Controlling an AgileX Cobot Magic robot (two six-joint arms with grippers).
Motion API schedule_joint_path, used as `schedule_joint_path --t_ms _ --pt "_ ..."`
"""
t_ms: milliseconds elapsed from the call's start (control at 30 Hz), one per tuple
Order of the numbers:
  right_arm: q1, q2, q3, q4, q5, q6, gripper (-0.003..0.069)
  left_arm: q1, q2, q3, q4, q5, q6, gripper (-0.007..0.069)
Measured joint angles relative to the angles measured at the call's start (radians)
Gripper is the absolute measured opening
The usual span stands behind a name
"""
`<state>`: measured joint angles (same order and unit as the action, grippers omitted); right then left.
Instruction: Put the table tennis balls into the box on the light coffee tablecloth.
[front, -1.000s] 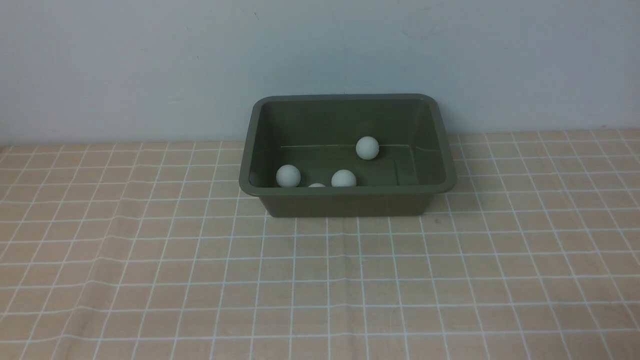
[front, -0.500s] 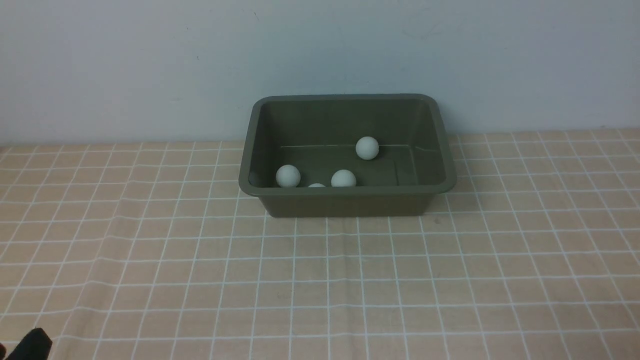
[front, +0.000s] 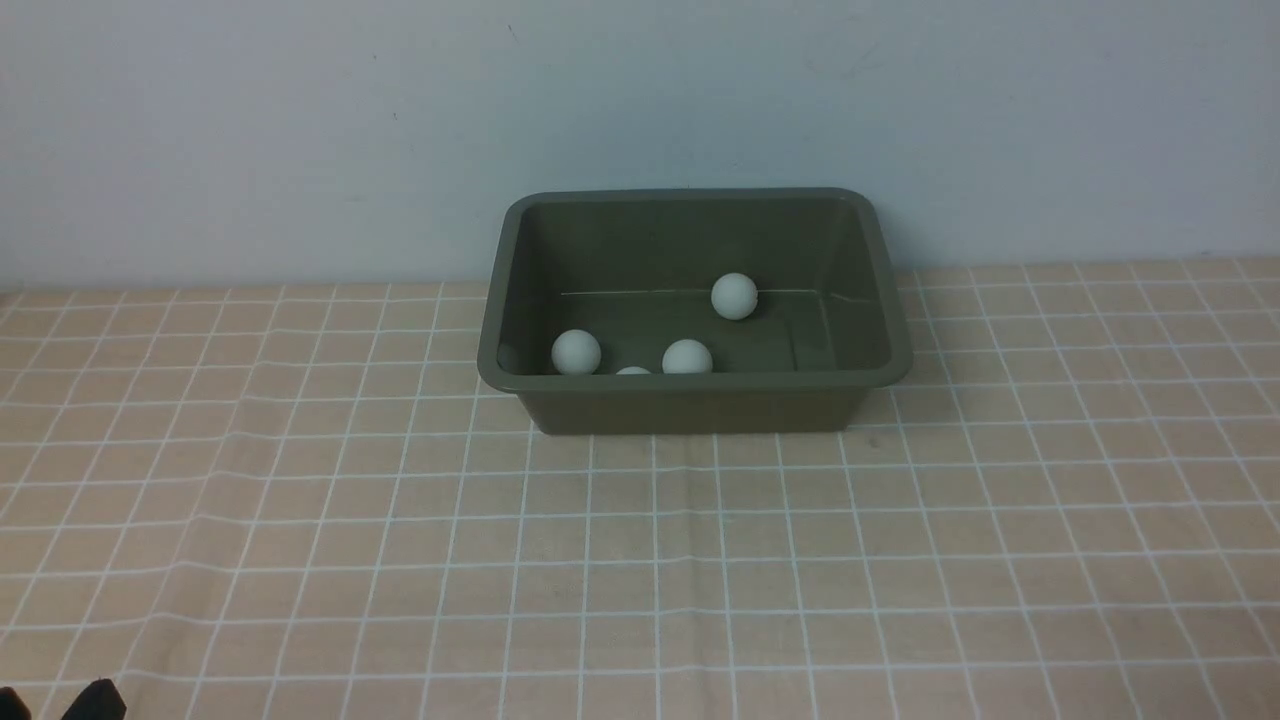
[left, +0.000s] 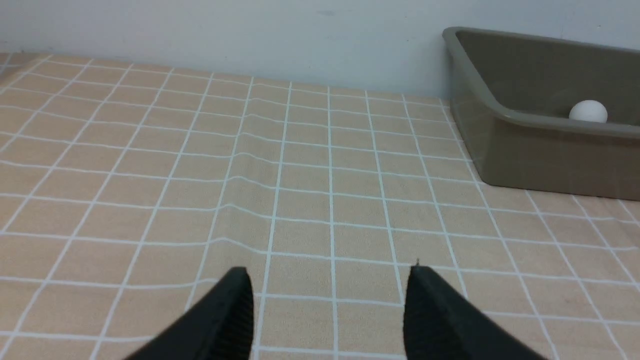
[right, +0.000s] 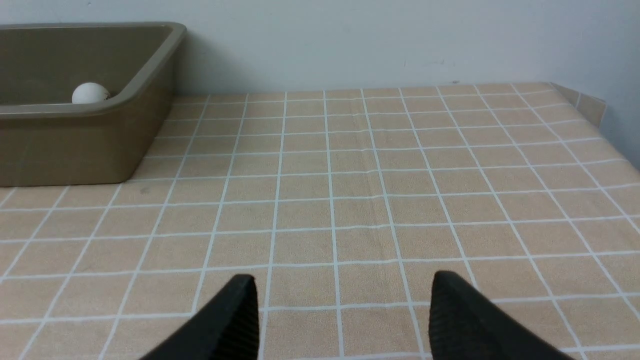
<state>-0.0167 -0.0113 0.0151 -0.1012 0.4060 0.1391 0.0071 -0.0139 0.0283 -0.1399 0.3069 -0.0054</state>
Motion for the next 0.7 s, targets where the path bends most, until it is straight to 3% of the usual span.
schedule_joint_path --t_ms 333,700 --pt "0.0 0.0 0.0 0.0 0.0 0.0 0.0422 0.0 0.0 -0.001 0.004 0.083 0.186 0.0374" --pt "0.0 0.0 0.0 0.0 0.0 0.0 0.0422 0.012 0.0 -0.001 0.004 0.084 0.201 0.0374"
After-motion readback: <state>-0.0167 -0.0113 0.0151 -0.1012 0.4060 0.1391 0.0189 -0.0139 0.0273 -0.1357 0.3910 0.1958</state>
